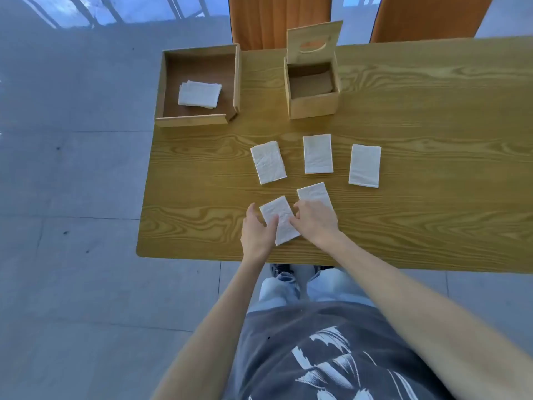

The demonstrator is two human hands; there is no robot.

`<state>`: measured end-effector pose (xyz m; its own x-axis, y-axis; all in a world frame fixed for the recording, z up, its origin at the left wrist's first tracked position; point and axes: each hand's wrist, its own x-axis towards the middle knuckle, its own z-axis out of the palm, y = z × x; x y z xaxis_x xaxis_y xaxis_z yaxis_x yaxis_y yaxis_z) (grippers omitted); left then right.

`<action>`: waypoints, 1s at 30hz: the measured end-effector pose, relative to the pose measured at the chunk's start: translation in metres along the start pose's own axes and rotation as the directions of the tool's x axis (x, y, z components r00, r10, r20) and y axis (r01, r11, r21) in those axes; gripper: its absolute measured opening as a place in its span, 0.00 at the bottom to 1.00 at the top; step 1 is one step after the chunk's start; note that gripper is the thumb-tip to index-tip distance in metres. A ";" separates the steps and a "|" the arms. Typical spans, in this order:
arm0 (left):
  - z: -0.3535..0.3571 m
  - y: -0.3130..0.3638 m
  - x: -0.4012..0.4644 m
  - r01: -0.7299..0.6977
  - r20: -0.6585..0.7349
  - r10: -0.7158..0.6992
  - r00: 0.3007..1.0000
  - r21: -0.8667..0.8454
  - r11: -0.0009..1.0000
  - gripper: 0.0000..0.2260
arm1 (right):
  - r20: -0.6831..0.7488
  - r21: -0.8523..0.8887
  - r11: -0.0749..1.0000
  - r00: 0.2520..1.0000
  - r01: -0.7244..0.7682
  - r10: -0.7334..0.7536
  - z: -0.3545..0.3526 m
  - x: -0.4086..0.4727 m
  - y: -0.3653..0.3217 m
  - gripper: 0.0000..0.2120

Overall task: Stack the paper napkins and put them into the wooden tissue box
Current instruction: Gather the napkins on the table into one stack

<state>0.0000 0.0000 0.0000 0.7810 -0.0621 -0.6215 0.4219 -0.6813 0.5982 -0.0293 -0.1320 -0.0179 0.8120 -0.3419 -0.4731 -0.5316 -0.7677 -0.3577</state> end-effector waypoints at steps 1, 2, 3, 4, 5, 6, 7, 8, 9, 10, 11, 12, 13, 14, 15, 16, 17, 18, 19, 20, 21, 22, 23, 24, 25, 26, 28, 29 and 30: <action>0.000 0.000 0.003 0.056 -0.005 -0.057 0.998 -0.106 0.993 0.33 | 0.002 -0.013 1.000 1.000 -0.016 0.016 0.001 0.000 -0.001 0.15; 0.000 0.000 0.005 0.121 0.017 -0.120 0.993 -0.203 0.972 0.32 | -0.016 -0.001 0.999 0.999 -0.041 0.041 0.002 0.000 -0.002 0.14; -0.001 0.001 0.005 0.171 0.048 -0.164 0.985 -0.273 0.947 0.31 | -0.018 0.015 0.998 0.998 -0.055 0.055 0.004 0.001 -0.002 0.14; -0.002 0.002 0.008 0.199 0.061 -0.189 0.980 -0.326 0.924 0.30 | -0.010 0.034 0.996 0.997 -0.082 0.082 0.004 -0.001 -0.005 0.14; -0.003 0.001 0.010 0.216 0.084 -0.199 0.976 -0.356 0.909 0.30 | -0.001 0.063 0.993 0.995 -0.104 0.104 0.005 0.000 -0.007 0.13; -0.003 0.003 0.010 0.232 0.099 -0.210 0.973 -0.384 0.894 0.29 | 0.005 0.088 0.989 0.993 -0.122 0.122 0.005 0.000 -0.009 0.12; -0.003 0.002 0.013 0.248 0.109 -0.223 0.969 -0.412 0.877 0.29 | 0.003 0.105 0.986 0.991 -0.132 0.133 0.005 0.002 -0.009 0.12; -0.004 0.003 0.014 0.267 0.115 -0.241 0.964 -0.432 0.862 0.30 | 0.000 0.112 0.984 0.990 -0.138 0.139 0.004 0.002 -0.010 0.12; -0.004 0.002 0.016 0.289 0.135 -0.255 0.957 -0.453 0.843 0.31 | 0.003 0.119 0.983 0.990 -0.143 0.144 0.006 0.003 -0.009 0.11; -0.003 0.002 0.017 0.307 0.157 -0.264 0.952 -0.472 0.826 0.32 | 0.009 0.125 0.981 0.989 -0.148 0.148 0.006 0.003 -0.010 0.11; -0.002 0.001 0.018 0.318 0.175 -0.266 0.948 -0.485 0.815 0.32 | 0.012 0.128 0.980 0.989 -0.151 0.150 0.007 0.003 -0.009 0.11; -0.001 0.001 0.018 0.323 0.183 -0.267 0.946 -0.496 0.806 0.32 | 0.016 0.128 0.980 0.989 -0.150 0.149 0.008 0.004 -0.009 0.11; 0.000 -0.001 0.019 0.323 0.180 -0.268 0.946 -0.497 0.805 0.31 | 0.018 0.129 0.981 0.989 -0.148 0.146 0.009 0.004 -0.009 0.11; 0.001 -0.002 0.019 0.320 0.174 -0.268 0.948 -0.490 0.811 0.30 | 0.019 0.134 0.980 0.989 -0.146 0.145 0.009 0.003 -0.008 0.11; 0.001 -0.002 0.020 0.312 0.166 -0.264 0.950 -0.477 0.822 0.29 | 0.019 0.143 0.979 0.989 -0.145 0.144 0.009 0.003 -0.008 0.11; 0.001 -0.002 0.020 0.304 0.163 -0.257 0.953 -0.466 0.831 0.28 | 0.025 0.157 0.977 0.989 -0.147 0.145 0.008 0.002 -0.007 0.12; 0.001 -0.002 0.020 0.292 0.160 -0.245 0.956 -0.457 0.840 0.26 | 0.028 0.177 0.972 0.988 -0.152 0.150 0.008 0.002 -0.006 0.14; 0.001 -0.003 0.019 0.276 0.156 -0.229 0.961 -0.449 0.850 0.24 | 0.033 0.204 0.966 0.987 -0.160 0.157 0.007 0.002 -0.006 0.16; 0.001 -0.003 0.019 0.262 0.152 -0.216 0.964 -0.434 0.862 0.20 | 0.034 0.229 0.960 0.987 -0.163 0.159 0.007 0.001 -0.005 0.17; 0.002 -0.003 0.019 0.246 0.144 -0.204 0.968 -0.426 0.871 0.17 | 0.037 0.252 0.954 0.987 -0.163 0.158 0.007 0.001 -0.003 0.18; 0.002 -0.004 0.019 0.234 0.134 -0.196 0.972 -0.417 0.878 0.14 | 0.038 0.273 0.949 0.987 -0.160 0.155 0.007 0.001 -0.002 0.19; 0.002 -0.004 0.019 0.222 0.120 -0.189 0.975 -0.413 0.883 0.11 | 0.042 0.292 0.943 0.987 -0.158 0.153 0.006 0.001 0.000 0.20; 0.002 -0.005 0.019 0.212 0.106 -0.184 0.977 -0.400 0.892 0.09 | 0.044 0.309 0.938 0.988 -0.156 0.149 0.005 0.000 0.001 0.20; 0.002 -0.005 0.020 0.201 0.096 -0.177 0.979 -0.389 0.899 0.08 | 0.047 0.320 0.935 0.988 -0.154 0.146 0.004 0.000 0.003 0.19; 0.002 -0.006 0.021 0.190 0.091 -0.168 0.982 -0.377 0.906 0.07 | 0.048 0.325 0.934 0.989 -0.149 0.141 0.003 0.000 0.006 0.18; 0.002 -0.006 0.022 0.181 0.092 -0.157 0.983 -0.372 0.910 0.06 | 0.049 0.326 0.934 0.990 -0.143 0.134 0.000 0.000 0.007 0.16; 0.003 -0.003 0.022 0.158 0.099 -0.130 0.987 -0.364 0.918 0.07 | 0.039 0.353 0.926 0.991 -0.132 0.126 -0.004 -0.001 0.012 0.15; 0.006 0.000 0.021 0.144 0.104 -0.114 0.988 -0.360 0.922 0.08 | 0.030 0.388 0.913 0.991 -0.129 0.127 -0.007 -0.001 0.016 0.15; 0.006 0.002 0.021 0.135 0.101 -0.105 0.989 -0.368 0.920 0.09 | 0.026 0.424 0.898 0.992 -0.121 0.121 -0.009 0.000 0.017 0.14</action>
<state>0.0146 -0.0069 -0.0148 0.6818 -0.0642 -0.7287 0.6630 -0.3666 0.6527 -0.0366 -0.1501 -0.0167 0.7350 -0.4184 -0.5337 -0.6775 -0.4182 -0.6051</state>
